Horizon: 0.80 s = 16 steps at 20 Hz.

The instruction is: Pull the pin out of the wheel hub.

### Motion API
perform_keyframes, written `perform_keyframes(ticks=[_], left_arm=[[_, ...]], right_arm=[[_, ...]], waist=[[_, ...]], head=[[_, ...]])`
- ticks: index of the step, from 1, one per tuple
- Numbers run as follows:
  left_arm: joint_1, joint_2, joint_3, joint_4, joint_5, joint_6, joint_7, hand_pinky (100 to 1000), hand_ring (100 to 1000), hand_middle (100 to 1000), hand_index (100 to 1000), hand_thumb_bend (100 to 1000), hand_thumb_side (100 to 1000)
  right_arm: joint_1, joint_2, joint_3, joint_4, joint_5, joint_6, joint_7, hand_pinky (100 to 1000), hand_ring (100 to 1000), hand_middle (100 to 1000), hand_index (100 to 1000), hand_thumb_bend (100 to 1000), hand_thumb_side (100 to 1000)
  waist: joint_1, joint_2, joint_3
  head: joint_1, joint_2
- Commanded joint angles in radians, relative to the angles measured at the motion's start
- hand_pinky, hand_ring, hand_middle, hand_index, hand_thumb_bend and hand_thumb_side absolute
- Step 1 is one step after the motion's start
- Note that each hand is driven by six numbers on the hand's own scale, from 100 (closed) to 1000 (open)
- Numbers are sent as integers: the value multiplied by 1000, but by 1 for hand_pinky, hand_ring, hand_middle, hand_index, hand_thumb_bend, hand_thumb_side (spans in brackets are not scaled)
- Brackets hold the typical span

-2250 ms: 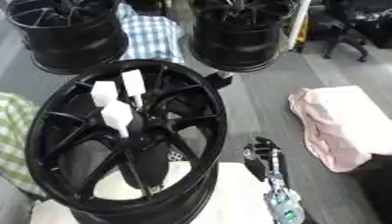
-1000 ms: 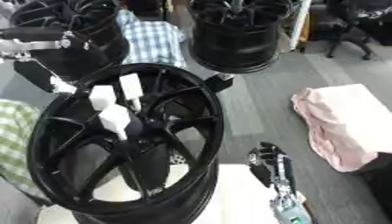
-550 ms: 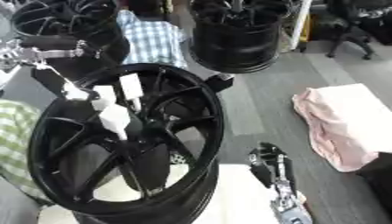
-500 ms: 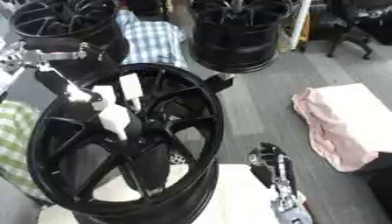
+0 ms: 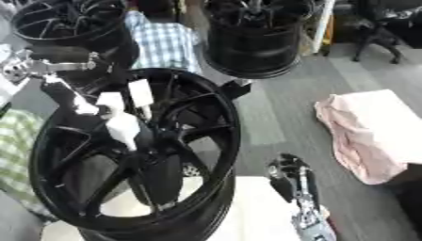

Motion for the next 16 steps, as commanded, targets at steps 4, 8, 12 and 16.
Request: perform_keyframes(ticks=[4, 8, 12, 16], left_arm=[[-4, 17, -11, 22, -12, -331, -301, 752, 657, 639, 796, 351, 426], [4, 12, -17, 42, -9, -344, -301, 731, 610, 586, 754, 321, 413], [7, 6, -13, 52, 28, -343, -301, 714, 580, 546, 714, 254, 405], [7, 5, -1, 49, 91, -318, -301, 700, 549, 504, 674, 183, 395]], right_arm=[[-14, -9, 2, -11, 5, -2, -4, 732, 685, 641, 775, 100, 323], [-15, -8, 2, -11, 5, -3, -4, 732, 685, 641, 775, 100, 325], [-16, -7, 3, -11, 5, -2, -4, 731, 685, 641, 775, 100, 325], [-16, -7, 3, -11, 5, -2, -4, 731, 686, 641, 775, 100, 326]], waist=[[0, -11, -1], [0, -10, -2], [0, -10, -3], [-1, -10, -3]], head=[[2, -2], [2, -2], [2, -2], [3, -2]])
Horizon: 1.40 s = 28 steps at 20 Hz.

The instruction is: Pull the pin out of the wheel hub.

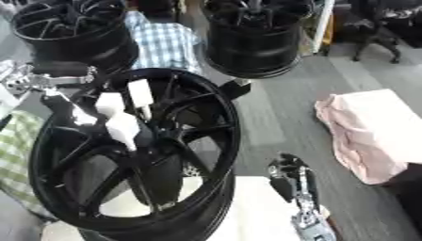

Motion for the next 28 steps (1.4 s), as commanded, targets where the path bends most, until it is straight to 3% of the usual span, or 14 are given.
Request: perform_keyframes(ticks=[1, 5, 9, 13, 16, 19, 22, 25, 27, 28], left_arm=[[-19, 15, 16, -9, 62, -292, -316, 697, 543, 496, 666, 172, 399], [-20, 26, 26, -22, 158, -239, -316, 679, 515, 455, 627, 113, 401], [-28, 73, 52, -70, 228, -186, -316, 684, 515, 448, 620, 109, 397], [-18, 168, 152, -153, 300, -120, -316, 695, 521, 454, 625, 123, 407], [16, 259, 260, -214, 358, -58, -316, 706, 530, 464, 637, 150, 416], [87, 339, 366, -261, 404, 0, -315, 708, 533, 468, 644, 169, 408], [224, 401, 459, -272, 434, 52, -308, 710, 553, 490, 669, 204, 408], [369, 398, 532, -212, 417, 101, -283, 724, 616, 577, 755, 309, 425], [460, 364, 582, -128, 376, 132, -248, 757, 717, 704, 844, 429, 494], [501, 340, 609, -91, 339, 144, -215, 766, 732, 726, 855, 458, 516]], right_arm=[[-15, -9, 2, -11, 4, -1, -3, 731, 686, 641, 775, 100, 326], [-15, -9, 2, -11, 4, -1, -3, 732, 686, 641, 775, 100, 326], [-14, -9, 2, -9, 3, -1, -3, 732, 686, 641, 775, 100, 326], [-13, -10, 1, -9, 2, -1, -6, 732, 686, 641, 775, 100, 326], [-13, -11, -2, -7, 0, 0, -8, 732, 686, 641, 775, 100, 326], [-14, -12, -4, -9, -1, 0, -12, 732, 686, 641, 775, 100, 327], [-16, -14, -6, -11, -3, 1, -14, 732, 686, 641, 775, 100, 326], [-18, -15, -9, -14, -5, 0, -17, 732, 686, 641, 775, 100, 327], [-19, -16, -11, -16, -7, 1, -19, 732, 687, 641, 775, 100, 327], [-20, -16, -12, -16, -8, 2, -20, 732, 687, 641, 775, 100, 327]], waist=[[-1, -10, -1], [-1, -11, 0], [0, -11, 2], [2, -11, 7], [1, -10, 15], [1, -8, 20], [0, -5, 25], [-2, -1, 28], [-4, 2, 30], [-5, 3, 31]], head=[[3, -2], [4, -2], [6, -2], [-1, -2], [-8, -2], [-13, -2], [-16, -2], [-16, -2], [-20, -2], [-22, -3]])
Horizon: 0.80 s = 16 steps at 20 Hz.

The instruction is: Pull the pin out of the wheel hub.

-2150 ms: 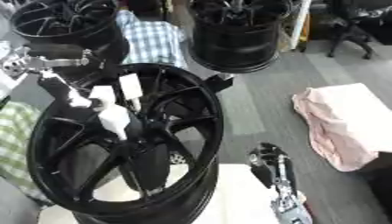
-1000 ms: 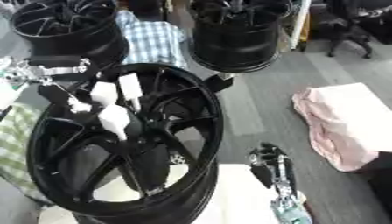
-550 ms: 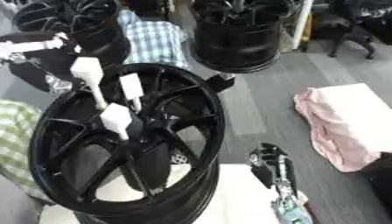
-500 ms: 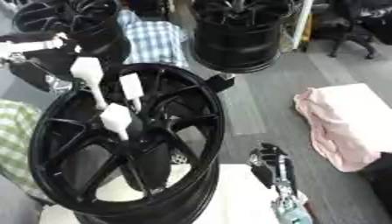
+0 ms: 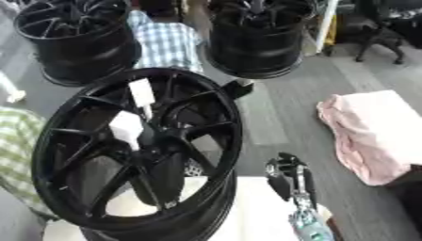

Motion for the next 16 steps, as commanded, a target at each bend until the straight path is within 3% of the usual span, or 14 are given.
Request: perform_keyframes(ticks=[1, 5, 8, 16], left_arm=[[63, -27, 92, 86, -87, -36, 11, 771, 741, 741, 871, 498, 564], [169, -161, 191, 124, -181, 20, 229, 767, 745, 750, 883, 569, 660], [225, -290, 265, 93, -144, 85, 397, 737, 710, 712, 855, 541, 691], [297, -551, 330, -100, -84, 209, 537, 704, 657, 652, 803, 349, 653]], right_arm=[[-16, -17, -7, -16, -8, 2, -7, 732, 687, 641, 775, 100, 328], [-19, -17, -9, -19, -12, 5, -9, 732, 687, 641, 775, 100, 328], [-21, -19, -11, -19, -17, 8, -10, 732, 687, 641, 775, 100, 329], [-27, -9, -10, -19, -24, 11, -7, 732, 687, 642, 775, 100, 331]], waist=[[-2, -4, 3], [-8, 1, 8], [-15, 4, 15], [-32, 8, 12]], head=[[-8, -5], [-9, -7], [-14, -12], [3, -8]])
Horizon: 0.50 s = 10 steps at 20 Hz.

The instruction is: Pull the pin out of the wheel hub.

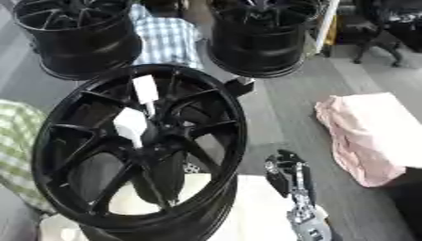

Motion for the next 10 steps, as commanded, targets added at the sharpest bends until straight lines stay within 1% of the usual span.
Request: perform_keyframes(ticks=[1, 3, 6, 10], left_arm=[[8, -57, 22, -57, 15, 39, 48, 703, 655, 650, 801, 334, 649], [17, -75, 17, -53, -1, 41, 73, 703, 654, 647, 796, 321, 640], [21, -90, 15, -36, -26, 36, 117, 694, 634, 626, 782, 303, 626], [19, -105, 14, -26, 11, 38, 155, 692, 628, 620, 778, 307, 622]], right_arm=[[-15, -8, -1, -17, -7, 2, 2, 732, 687, 642, 775, 100, 331], [-18, -4, 0, -16, -8, 1, 4, 732, 687, 642, 775, 100, 332], [-18, -3, 1, -15, -7, 1, 5, 732, 687, 642, 775, 100, 334], [-17, -3, 0, -16, -7, 0, 4, 732, 687, 642, 775, 100, 335]], waist=[[0, -4, -3], [-2, -4, -7], [-3, -4, -8], [-2, -5, -7]], head=[[7, -7], [11, -5], [5, -7], [5, -4]])
